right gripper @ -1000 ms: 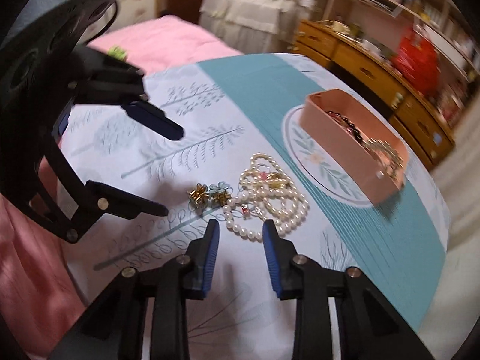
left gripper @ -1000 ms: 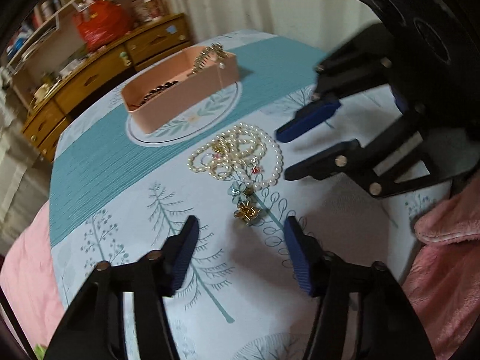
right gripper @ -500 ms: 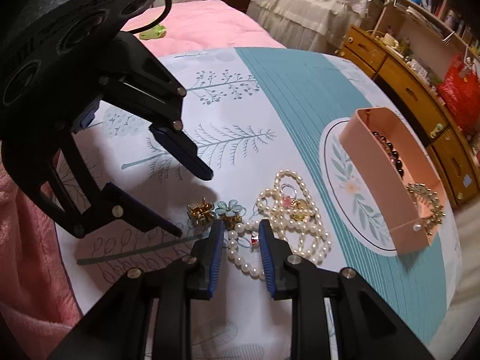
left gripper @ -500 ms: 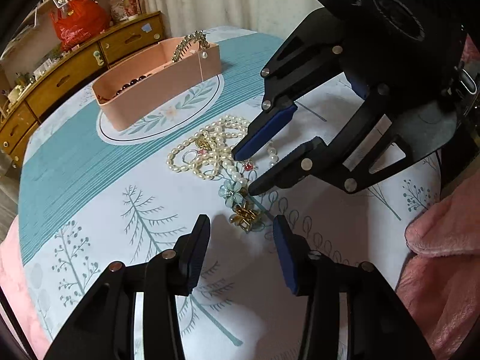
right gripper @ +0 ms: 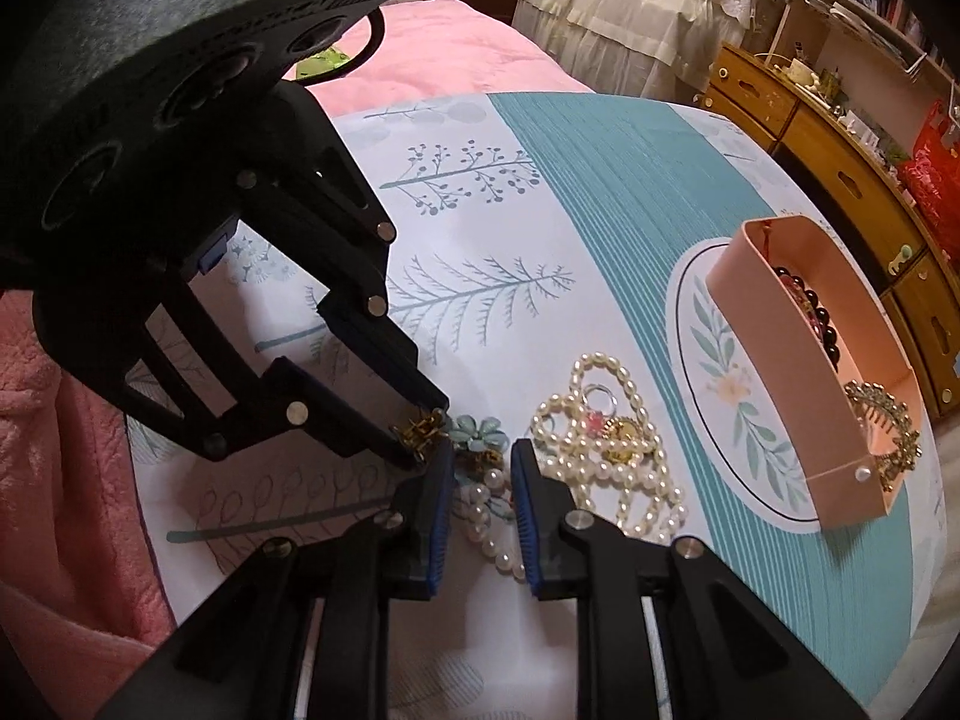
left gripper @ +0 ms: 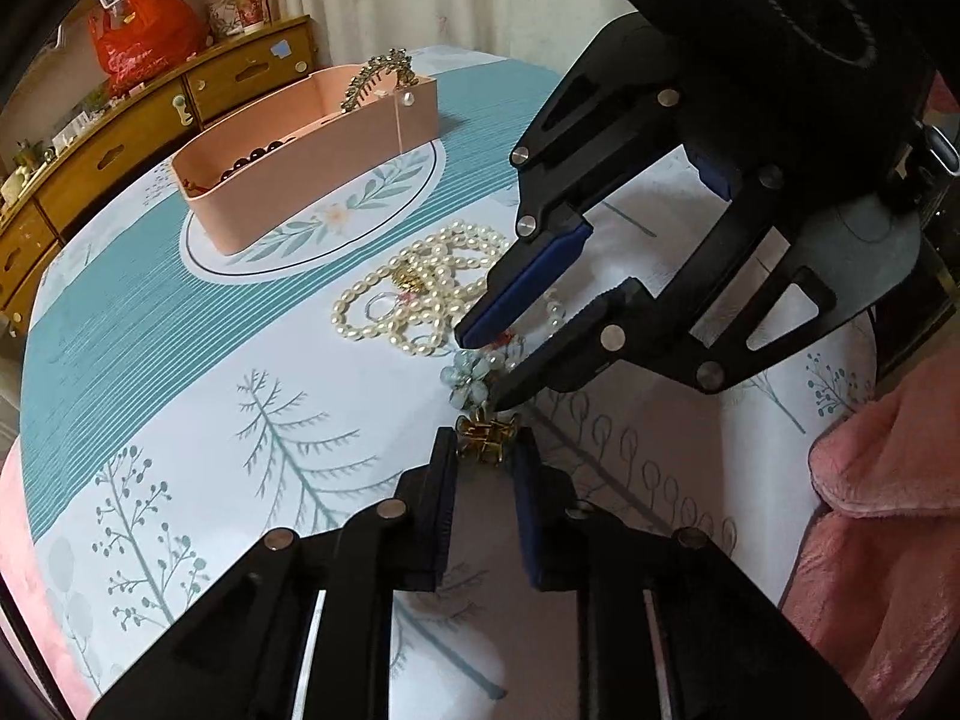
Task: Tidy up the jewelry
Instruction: 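Grasp the gold flower brooch with the left tool while the right tool grasps the blue flower pin, then carry both pins into the pink tray and open both tools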
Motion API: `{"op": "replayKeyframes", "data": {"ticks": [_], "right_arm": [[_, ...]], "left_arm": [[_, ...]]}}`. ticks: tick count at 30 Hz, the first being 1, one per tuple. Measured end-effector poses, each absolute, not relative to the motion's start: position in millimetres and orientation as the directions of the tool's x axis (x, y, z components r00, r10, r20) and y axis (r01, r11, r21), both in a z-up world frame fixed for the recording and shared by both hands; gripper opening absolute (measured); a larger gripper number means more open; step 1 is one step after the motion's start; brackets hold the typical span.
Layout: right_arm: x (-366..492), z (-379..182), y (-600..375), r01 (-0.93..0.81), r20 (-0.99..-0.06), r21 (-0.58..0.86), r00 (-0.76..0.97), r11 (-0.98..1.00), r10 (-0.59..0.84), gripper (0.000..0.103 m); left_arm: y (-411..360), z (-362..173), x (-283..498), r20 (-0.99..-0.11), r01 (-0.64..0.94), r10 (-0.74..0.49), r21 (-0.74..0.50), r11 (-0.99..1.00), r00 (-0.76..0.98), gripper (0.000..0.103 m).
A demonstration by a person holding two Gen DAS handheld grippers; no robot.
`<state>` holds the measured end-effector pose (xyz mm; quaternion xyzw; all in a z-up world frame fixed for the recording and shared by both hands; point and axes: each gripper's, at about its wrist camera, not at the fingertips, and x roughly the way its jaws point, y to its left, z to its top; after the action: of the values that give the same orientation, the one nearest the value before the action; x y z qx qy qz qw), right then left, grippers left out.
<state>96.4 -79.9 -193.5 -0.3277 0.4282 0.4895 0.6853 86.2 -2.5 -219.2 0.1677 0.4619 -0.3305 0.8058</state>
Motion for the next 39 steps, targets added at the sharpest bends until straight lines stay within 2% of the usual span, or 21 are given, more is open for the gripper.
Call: {"op": "replayKeyframes", "data": {"ticks": [15,25,34,39], "right_arm": [[101,-201,-66,-0.949,-0.916,-0.022,0.146,0.315,0.374,0.015],[112,-187,-72,-0.893,-0.891,0.024,0.185,0.449,0.415,0.013],[140,-149,-94,-0.685,-0.811,0.177,0.305,0.707,0.498,0.013],[158,-138,-110,-0.558,-0.785,0.219,0.386,0.800,0.484,0.013]], "left_arm": [[22,-208,91,-0.876,0.603,-0.314,-0.035,0.797,0.365,0.016],[25,-181,98,-0.886,0.558,-0.258,0.001,0.830,0.386,0.016],[31,-145,131,-0.875,0.428,-0.222,-0.019,0.904,0.430,0.016],[29,-128,162,-0.859,0.352,-0.217,-0.046,0.935,0.465,0.016]]}}
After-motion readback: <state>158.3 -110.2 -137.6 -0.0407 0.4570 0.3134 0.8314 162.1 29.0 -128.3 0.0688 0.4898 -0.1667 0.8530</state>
